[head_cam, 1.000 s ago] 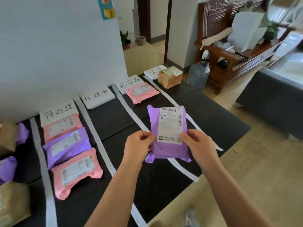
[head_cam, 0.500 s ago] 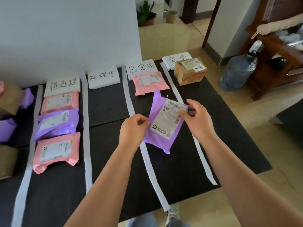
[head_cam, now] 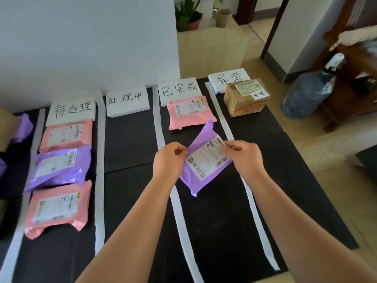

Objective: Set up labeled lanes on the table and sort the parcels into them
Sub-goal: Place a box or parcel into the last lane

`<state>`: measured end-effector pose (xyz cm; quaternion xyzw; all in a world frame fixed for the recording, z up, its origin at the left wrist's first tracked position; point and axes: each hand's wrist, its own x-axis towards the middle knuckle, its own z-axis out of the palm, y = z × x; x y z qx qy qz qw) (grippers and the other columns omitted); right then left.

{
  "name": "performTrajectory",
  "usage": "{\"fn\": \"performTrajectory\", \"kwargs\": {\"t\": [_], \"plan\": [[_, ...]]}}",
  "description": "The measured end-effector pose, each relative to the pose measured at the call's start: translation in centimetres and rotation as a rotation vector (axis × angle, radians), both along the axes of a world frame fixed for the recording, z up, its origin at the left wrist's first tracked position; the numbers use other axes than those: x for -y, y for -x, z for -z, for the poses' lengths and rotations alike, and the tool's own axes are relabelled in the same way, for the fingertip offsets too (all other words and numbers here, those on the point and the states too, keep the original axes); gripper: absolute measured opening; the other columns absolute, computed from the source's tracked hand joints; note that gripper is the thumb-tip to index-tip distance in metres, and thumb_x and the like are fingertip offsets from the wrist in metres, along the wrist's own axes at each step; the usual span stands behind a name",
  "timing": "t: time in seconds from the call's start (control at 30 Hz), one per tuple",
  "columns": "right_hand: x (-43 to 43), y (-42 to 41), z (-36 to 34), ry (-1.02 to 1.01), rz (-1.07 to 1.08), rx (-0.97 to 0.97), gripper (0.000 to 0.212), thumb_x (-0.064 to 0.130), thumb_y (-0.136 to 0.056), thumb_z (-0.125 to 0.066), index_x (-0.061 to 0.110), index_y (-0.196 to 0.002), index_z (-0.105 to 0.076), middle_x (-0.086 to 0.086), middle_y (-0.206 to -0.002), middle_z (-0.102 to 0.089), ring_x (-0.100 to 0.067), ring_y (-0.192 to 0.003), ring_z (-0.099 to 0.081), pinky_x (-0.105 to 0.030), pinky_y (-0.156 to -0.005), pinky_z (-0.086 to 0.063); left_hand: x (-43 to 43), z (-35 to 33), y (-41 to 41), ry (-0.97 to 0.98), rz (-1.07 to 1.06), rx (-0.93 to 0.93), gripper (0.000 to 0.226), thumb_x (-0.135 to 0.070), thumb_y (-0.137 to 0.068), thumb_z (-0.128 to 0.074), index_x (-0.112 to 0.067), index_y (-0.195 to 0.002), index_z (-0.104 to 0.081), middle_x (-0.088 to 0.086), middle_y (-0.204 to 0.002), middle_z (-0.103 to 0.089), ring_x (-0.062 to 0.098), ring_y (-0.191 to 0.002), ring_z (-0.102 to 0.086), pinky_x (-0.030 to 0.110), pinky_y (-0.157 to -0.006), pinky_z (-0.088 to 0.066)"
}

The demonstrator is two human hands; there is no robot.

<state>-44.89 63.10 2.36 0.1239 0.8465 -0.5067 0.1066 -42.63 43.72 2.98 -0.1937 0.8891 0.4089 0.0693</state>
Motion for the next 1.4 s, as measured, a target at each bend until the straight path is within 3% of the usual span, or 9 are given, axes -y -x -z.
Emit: {"fn": "performTrajectory", "kwargs": {"t": [0.1, 0.23, 0.3, 0.43, 0.73, 0.93, 1.13, 1.27, 1.4], "plan": [[0.5, 2.0, 1.4, 0.073, 0.12, 0.042, 0.022, 0.025, -0.091, -0.07, 0.022, -0.112, -0.074, 0.01, -0.092, -0.07, -0.008, -0.088, -0.067, -0.026, -0.078, -0.056, 0.0, 1.2, 2.2, 0.033, -0.025, -0.073, 0.019, -0.021, -0.097, -0.059, -0.02, -0.114, -0.068, -0.007, -0.109, -0.066, 0.011, -0.097, -0.062, 0.018, -0.069, -0.046], [1.5, 4.8, 3.4, 0.116, 0.261, 0.095, 0.019, 0.024, -0.09, -0.072, 0.021, -0.109, -0.074, 0.008, -0.091, -0.069, -0.01, -0.085, -0.068, -0.028, -0.076, -0.058, 0.2, 2.9, 3.5, 0.02, -0.221, -0.089, 0.05, -0.026, -0.096, -0.061, -0.018, -0.142, -0.045, 0.002, -0.142, -0.046, 0.021, -0.128, -0.047, 0.04, -0.101, -0.048], [2.1, 6.3, 4.4, 0.127, 0.323, 0.136, 0.019, 0.025, -0.09, -0.073, 0.021, -0.108, -0.074, 0.006, -0.091, -0.069, -0.013, -0.085, -0.07, -0.034, -0.078, -0.061, 0.4, 3.8, 3.9, -0.011, -0.299, -0.016, 0.049, -0.03, -0.096, -0.06, -0.016, -0.14, -0.044, 0.002, -0.139, -0.047, 0.021, -0.125, -0.048, 0.036, -0.095, -0.047], [3.0, 9.1, 6.6, 0.084, 0.353, 0.213, 0.016, 0.025, -0.088, -0.074, 0.02, -0.103, -0.074, 0.001, -0.096, -0.072, -0.015, -0.086, -0.071, -0.037, -0.079, -0.061, 0.7, 5.9, 5.2, -0.136, -0.198, 0.152, 0.022, -0.031, -0.099, -0.052, -0.017, -0.117, -0.055, -0.003, -0.108, -0.063, 0.011, -0.078, -0.056, 0.027, -0.059, -0.039], [3.5, 11.7, 7.8, -0.132, 0.188, 0.206, 0.035, 0.022, -0.094, -0.066, 0.017, -0.129, -0.06, -0.002, -0.116, -0.067, -0.015, -0.093, -0.067, -0.033, -0.077, -0.06, 1.3, 8.2, 7.8, -0.089, -0.071, 0.185, 0.025, -0.025, -0.102, -0.043, -0.018, -0.12, -0.059, 0.0, -0.11, -0.066, 0.013, -0.081, -0.057, 0.022, -0.054, -0.036], [4.0, 11.6, 7.6, -0.151, 0.093, 0.175, 0.035, 0.022, -0.097, -0.061, 0.018, -0.131, -0.056, 0.0, -0.125, -0.065, -0.008, -0.085, -0.059, -0.019, -0.054, -0.041, 1.1, 7.7, 7.5, -0.2, -0.08, 0.154, 0.025, -0.022, -0.104, -0.042, -0.021, -0.126, -0.053, -0.003, -0.118, -0.063, 0.012, -0.094, -0.06, 0.018, -0.058, -0.04], [3.8, 10.1, 6.5, -0.18, 0.141, 0.175, 0.055, 0.023, -0.096, -0.062, 0.02, -0.147, -0.042, -0.005, -0.141, -0.054, -0.007, -0.081, -0.056, -0.02, -0.053, -0.04, 1.5, 6.9, 6.1, -0.178, -0.13, 0.174, 0.055, -0.024, -0.103, -0.046, -0.022, -0.155, -0.026, 0.0, -0.157, -0.035, 0.023, -0.139, -0.041, 0.037, -0.105, -0.043], [3.5, 7.9, 5.0, -0.212, 0.134, 0.148, 0.054, 0.022, -0.097, -0.061, 0.019, -0.147, -0.041, -0.006, -0.144, -0.052, -0.014, -0.095, -0.061, -0.021, -0.056, -0.043, 1.5, 6.1, 4.1, -0.142, -0.121, 0.16, 0.055, -0.025, -0.104, -0.045, -0.023, -0.155, -0.026, 0.002, -0.158, -0.033, 0.024, -0.14, -0.04, 0.04, -0.108, -0.043], [3.8, 4.8, 3.1, -0.192, 0.116, 0.124, 0.048, 0.024, -0.097, -0.061, 0.02, -0.143, -0.046, -0.005, -0.141, -0.054, -0.015, -0.1, -0.061, -0.024, -0.066, -0.046, 1.2, 4.6, 1.2, -0.116, -0.104, 0.146, 0.054, -0.022, -0.104, -0.043, -0.023, -0.155, -0.025, 0.003, -0.157, -0.034, 0.023, -0.135, -0.045, 0.028, -0.094, -0.043]]}}
